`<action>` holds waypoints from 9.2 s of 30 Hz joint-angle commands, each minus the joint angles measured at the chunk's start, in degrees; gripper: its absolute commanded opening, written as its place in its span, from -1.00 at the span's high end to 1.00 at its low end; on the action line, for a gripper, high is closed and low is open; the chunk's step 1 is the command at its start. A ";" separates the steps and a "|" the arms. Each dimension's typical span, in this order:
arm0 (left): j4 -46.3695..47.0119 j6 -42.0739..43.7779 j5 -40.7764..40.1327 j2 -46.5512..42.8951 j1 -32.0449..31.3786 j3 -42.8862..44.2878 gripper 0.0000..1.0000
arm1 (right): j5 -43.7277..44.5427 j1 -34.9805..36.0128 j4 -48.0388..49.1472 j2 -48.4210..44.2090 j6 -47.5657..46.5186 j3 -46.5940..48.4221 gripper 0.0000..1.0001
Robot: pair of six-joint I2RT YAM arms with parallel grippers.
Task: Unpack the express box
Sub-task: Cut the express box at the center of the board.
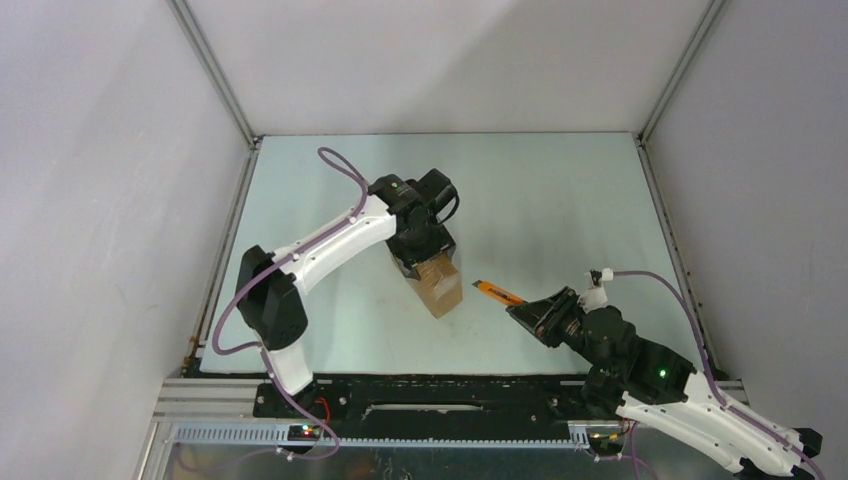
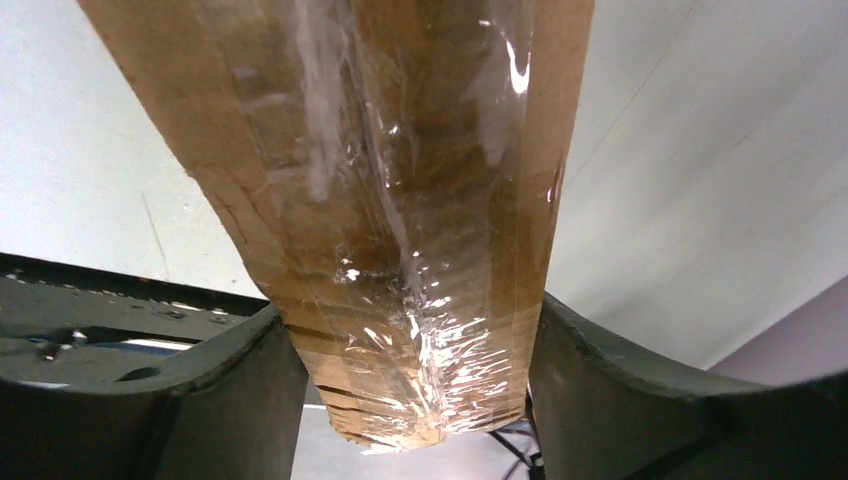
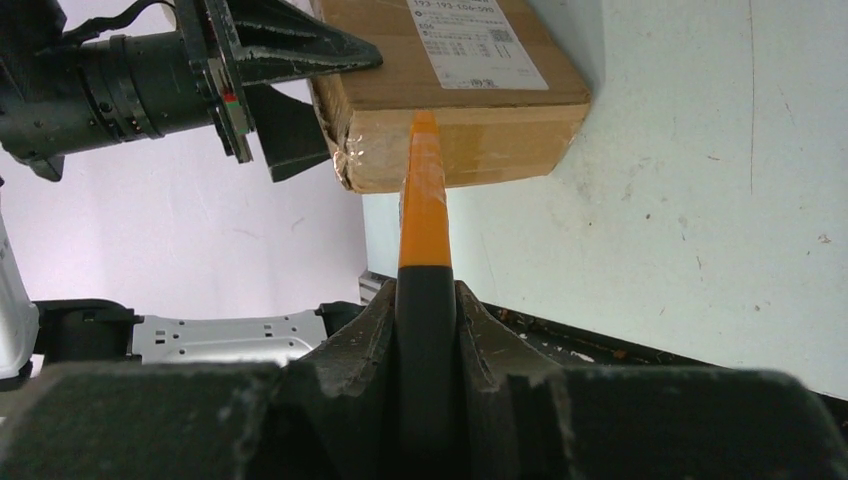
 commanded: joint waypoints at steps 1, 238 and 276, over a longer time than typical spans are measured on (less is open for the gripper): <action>2.49 -2.59 3.11 -1.12 2.90 -1.28 -0.27 | 0.87 0.24 5.52 0.02 -2.78 3.03 1.00; -9.75 7.12 7.98 4.12 9.75 3.84 -0.29 | -71.22 -34.11 16.03 42.97 -37.68 11.52 1.00; -10.02 9.03 6.70 5.37 9.13 4.30 -0.29 | -72.97 -30.67 20.48 46.67 -33.42 11.32 1.00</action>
